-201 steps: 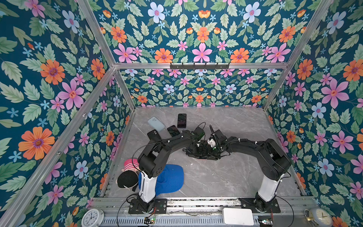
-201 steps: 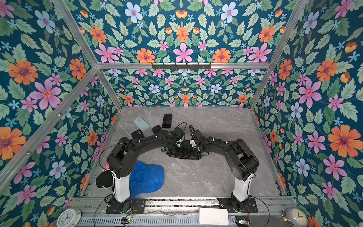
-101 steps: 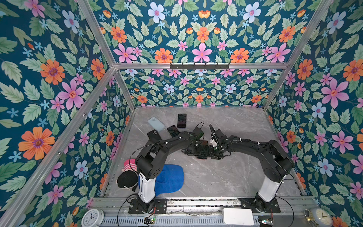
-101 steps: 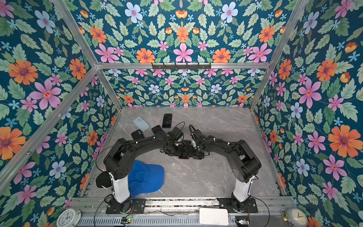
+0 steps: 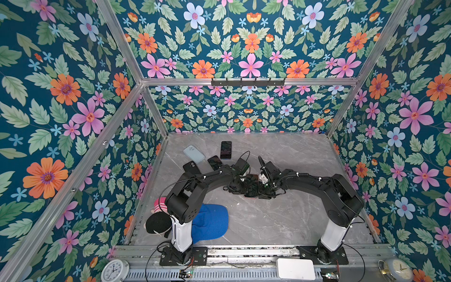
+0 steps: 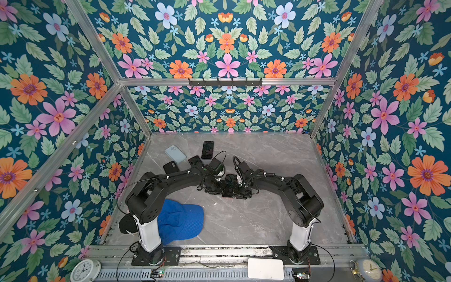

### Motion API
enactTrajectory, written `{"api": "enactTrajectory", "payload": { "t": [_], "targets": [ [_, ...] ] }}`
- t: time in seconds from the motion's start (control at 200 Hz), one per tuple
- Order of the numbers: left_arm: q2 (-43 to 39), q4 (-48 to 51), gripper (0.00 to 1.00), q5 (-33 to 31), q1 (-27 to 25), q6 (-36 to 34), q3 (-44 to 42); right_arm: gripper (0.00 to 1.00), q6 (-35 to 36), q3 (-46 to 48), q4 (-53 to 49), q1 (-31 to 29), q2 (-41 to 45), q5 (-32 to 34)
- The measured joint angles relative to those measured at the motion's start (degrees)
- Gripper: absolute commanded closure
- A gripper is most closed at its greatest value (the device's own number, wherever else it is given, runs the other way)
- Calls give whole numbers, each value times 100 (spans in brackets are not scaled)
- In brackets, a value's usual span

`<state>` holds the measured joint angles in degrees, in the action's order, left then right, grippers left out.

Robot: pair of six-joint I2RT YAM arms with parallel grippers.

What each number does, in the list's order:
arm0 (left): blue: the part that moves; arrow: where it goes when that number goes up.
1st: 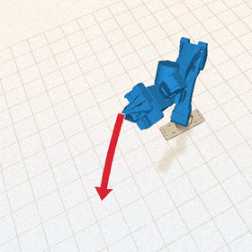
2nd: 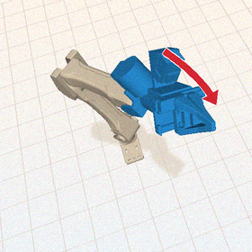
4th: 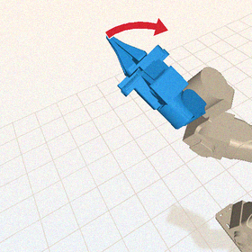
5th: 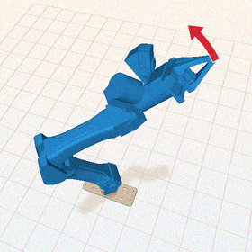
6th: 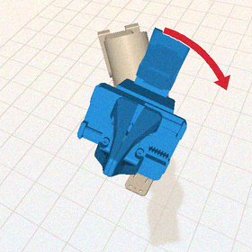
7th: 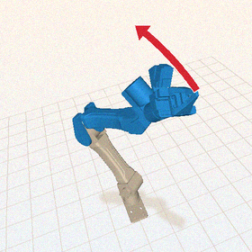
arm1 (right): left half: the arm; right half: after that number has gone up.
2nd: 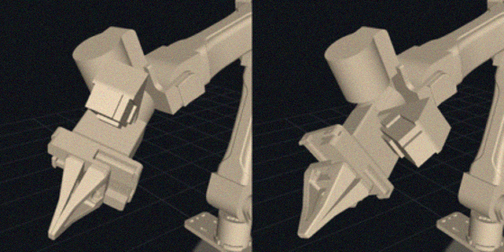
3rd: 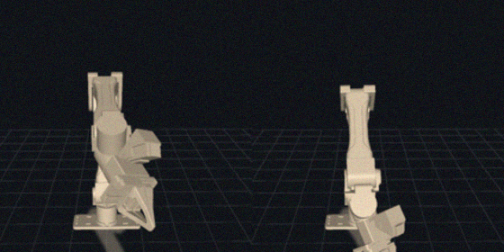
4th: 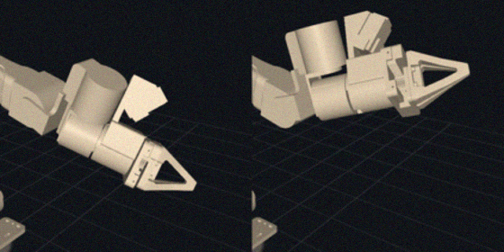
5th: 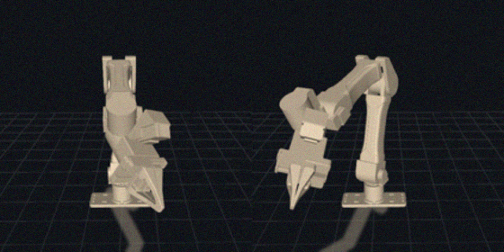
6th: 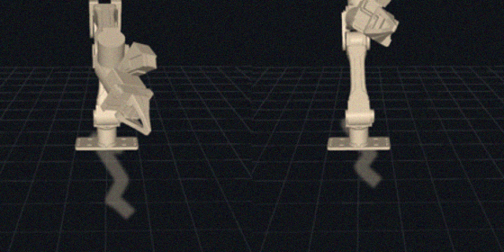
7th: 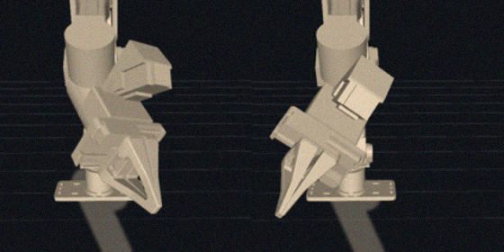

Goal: Put the phone into the phone case

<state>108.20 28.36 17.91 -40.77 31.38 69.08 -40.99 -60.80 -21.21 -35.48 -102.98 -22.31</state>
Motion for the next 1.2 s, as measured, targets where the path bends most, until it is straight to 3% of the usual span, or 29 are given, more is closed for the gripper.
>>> {"api": "enactTrajectory", "payload": {
  "t": [0.16,0.415,0.85,1.2],
  "targets": [
    [-15,-345,66,354,68,55,-210,78,-61,-44,-22,-24,-37,7],
    [-46,-813,68,730,103,229,-444,84,-81,-138,-229,-35,-79,44],
    [-140,-1064,71,756,122,428,-643,97,-85,-332,-518,-76,-240,90],
    [-162,-1117,72,754,125,444,-684,97,-101,-365,-570,-79,-297,87]
  ]
}}
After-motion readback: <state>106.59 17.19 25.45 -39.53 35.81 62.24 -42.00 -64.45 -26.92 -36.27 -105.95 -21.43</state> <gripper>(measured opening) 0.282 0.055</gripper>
